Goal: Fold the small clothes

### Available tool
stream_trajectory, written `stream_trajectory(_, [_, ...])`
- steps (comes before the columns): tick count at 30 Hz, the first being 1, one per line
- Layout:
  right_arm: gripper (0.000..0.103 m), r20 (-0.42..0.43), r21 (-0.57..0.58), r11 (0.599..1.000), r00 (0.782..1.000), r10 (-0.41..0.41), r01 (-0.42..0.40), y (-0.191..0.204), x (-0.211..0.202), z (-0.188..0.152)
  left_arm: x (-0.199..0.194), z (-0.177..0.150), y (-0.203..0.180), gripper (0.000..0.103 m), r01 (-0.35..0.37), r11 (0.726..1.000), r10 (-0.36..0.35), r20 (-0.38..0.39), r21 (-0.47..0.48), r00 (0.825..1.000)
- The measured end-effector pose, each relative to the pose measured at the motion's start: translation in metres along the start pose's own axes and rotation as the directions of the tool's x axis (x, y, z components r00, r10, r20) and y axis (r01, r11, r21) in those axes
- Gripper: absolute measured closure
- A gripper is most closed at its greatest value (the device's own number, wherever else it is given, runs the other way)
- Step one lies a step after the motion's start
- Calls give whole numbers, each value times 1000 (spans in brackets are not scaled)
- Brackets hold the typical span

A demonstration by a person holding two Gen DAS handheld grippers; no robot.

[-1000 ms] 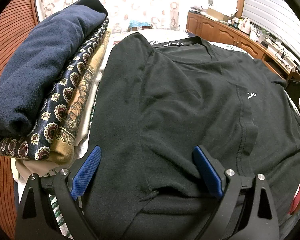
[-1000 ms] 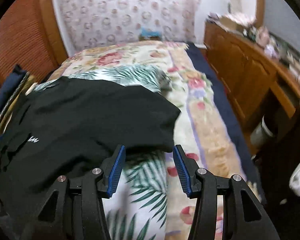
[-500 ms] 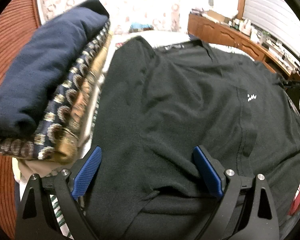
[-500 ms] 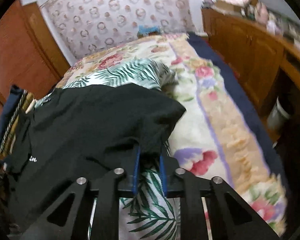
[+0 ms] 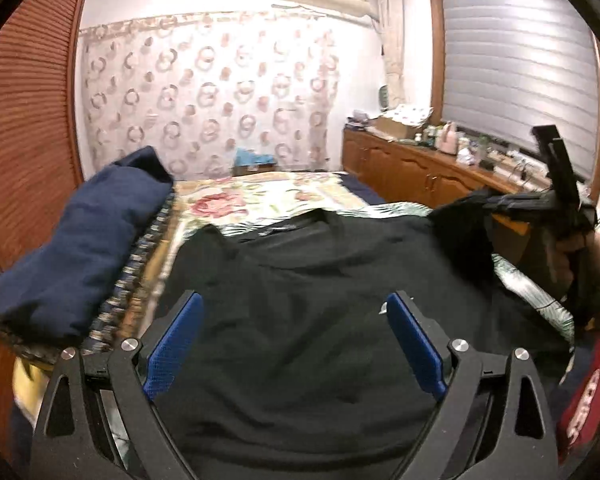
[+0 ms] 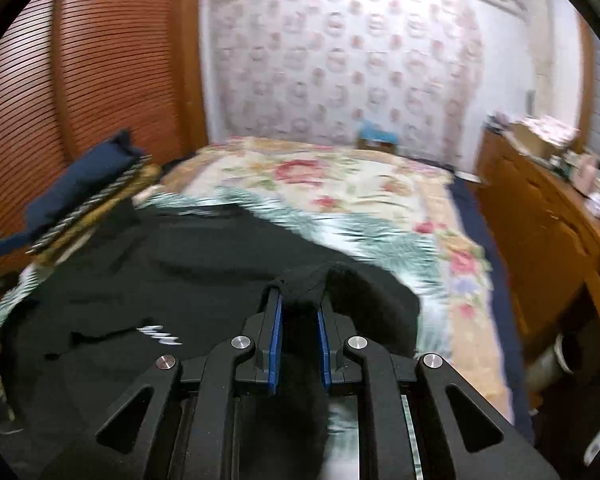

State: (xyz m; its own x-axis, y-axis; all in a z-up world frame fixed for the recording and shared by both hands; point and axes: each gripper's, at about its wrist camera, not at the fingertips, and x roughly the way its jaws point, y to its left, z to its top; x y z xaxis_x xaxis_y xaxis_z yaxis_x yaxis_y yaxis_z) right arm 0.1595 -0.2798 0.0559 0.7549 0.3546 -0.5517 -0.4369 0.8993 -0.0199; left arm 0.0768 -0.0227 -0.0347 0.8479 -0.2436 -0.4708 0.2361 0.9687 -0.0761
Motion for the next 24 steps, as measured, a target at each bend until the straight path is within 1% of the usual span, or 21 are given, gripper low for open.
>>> stream_trajectory(2, [88, -32, -16, 997, 997, 72, -73, 18, 2, -7, 6, -2, -2, 9, 24, 999, -24, -27, -23, 999])
stream_trajectory(3, [88, -48, -31, 996, 995, 87, -89, 27, 2, -11, 10, -4, -3, 9, 41, 999, -42, -53, -35, 998])
stream_trajectory(4, [84, -64, -48, 994, 993, 95, -98, 34, 2, -16, 14, -5, -2, 9, 53, 998, -57, -75, -45, 996])
stream_trajectory(7, [76, -89, -66, 990, 989, 115, -121, 40, -5, -24, 20, -8, -2, 9, 40, 997, -46, -102, -66, 994])
stream_trajectory(8, [69, -85, -64, 991, 990, 112, -118, 38, -9, -25, 22, -10, -3, 9, 43, 997, -50, -110, -69, 993])
stream_trajectory(13, [55, -57, -18, 996, 995, 87, -88, 21, -24, -23, 19, -14, -13, 9, 64, 995, -73, -118, -71, 990])
stream_trajectory(16, [55, -77, 26, 999, 996, 46, -44, 9, -9, -21, 15, -17, -18, 9, 68, 996, -75, -115, -58, 991])
stream_trajectory(19, [55, -124, 72, 997, 992, 35, -26, -4, 7, -23, 12, -19, -20, 9, 72, 996, -77, -114, -49, 990])
stream_trajectory(22, [55, -159, 105, 994, 987, 34, -17, -1, 25, -24, 12, -21, -20, 9, 72, 997, -76, -116, -42, 990])
stream_trajectory(24, [55, -186, 112, 994, 982, 24, -3, 2, 39, -17, 13, -23, -21, 9, 70, 997, -74, -120, -39, 990])
